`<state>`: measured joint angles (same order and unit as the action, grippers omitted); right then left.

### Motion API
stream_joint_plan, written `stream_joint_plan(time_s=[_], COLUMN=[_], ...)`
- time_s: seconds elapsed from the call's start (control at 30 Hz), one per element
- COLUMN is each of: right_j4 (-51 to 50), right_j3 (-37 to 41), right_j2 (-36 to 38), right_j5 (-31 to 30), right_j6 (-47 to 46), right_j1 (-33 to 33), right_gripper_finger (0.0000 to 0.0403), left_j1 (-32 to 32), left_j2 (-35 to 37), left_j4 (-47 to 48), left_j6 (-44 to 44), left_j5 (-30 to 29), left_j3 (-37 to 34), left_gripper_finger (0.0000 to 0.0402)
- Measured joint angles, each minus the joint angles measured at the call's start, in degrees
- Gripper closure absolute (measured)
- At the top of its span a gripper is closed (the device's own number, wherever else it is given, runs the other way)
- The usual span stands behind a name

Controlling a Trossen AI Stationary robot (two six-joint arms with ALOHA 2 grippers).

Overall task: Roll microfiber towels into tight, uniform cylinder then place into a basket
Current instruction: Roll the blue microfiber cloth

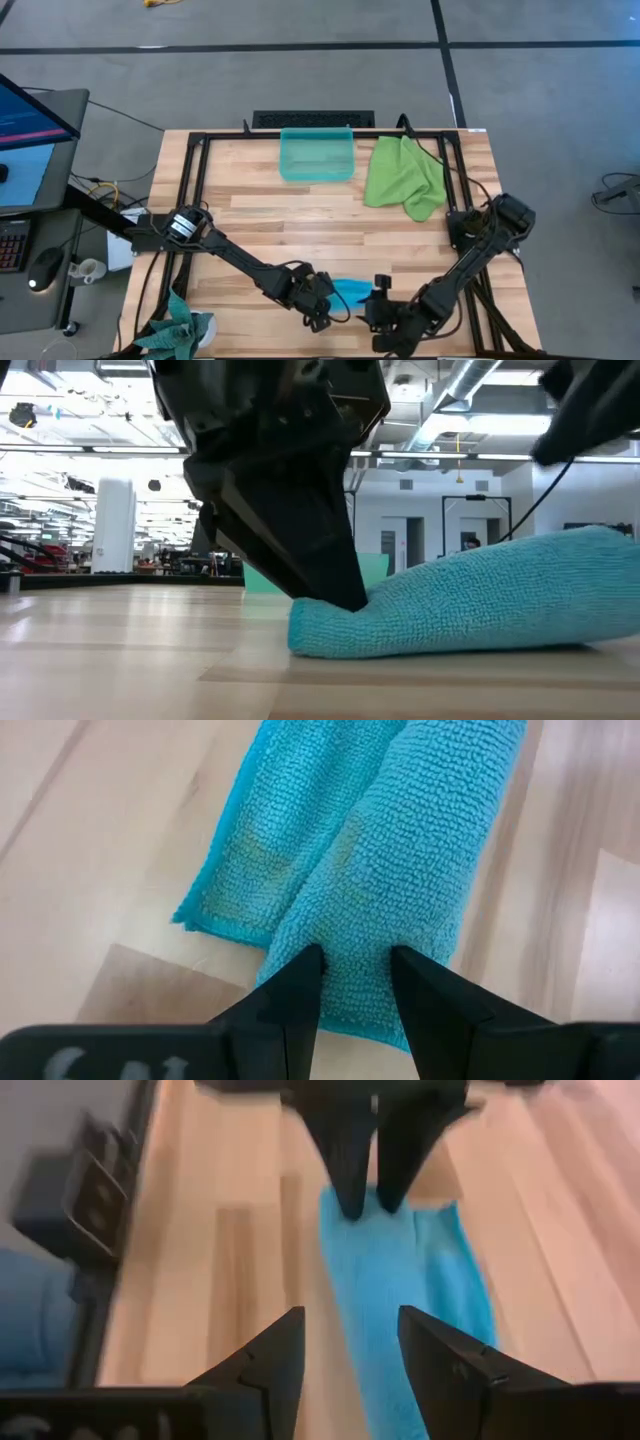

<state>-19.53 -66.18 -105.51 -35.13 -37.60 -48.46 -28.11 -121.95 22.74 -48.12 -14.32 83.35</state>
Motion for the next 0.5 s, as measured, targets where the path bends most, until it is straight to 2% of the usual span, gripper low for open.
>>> stream_joint_plan(time_s=[0.17, 0.3, 0.5], right_j4=[-1.4, -1.9, -6.3], right_j3=[0.0, 0.0, -0.1], right_j2=[-0.7, -0.7, -0.7], right_j5=[2.2, 5.4, 5.7], right_j6=[-0.9, -1.4, -4.5], right_j1=[1.1, 2.3, 4.4], right_gripper_finger=[0.0258, 0.031, 0.0383], left_j1=[0.3, 0.9, 1.0], left_j2=[0.0, 0.0, 0.0], left_j4=[-0.2, -0.2, -0.2], left_j6=[-0.2, -0.6, -0.7], left_j5=[-0.9, -1.4, -1.3], left_j3=[0.0, 0.0, 0.0], left_gripper_finger=[0.0281, 0.0281, 0.0281])
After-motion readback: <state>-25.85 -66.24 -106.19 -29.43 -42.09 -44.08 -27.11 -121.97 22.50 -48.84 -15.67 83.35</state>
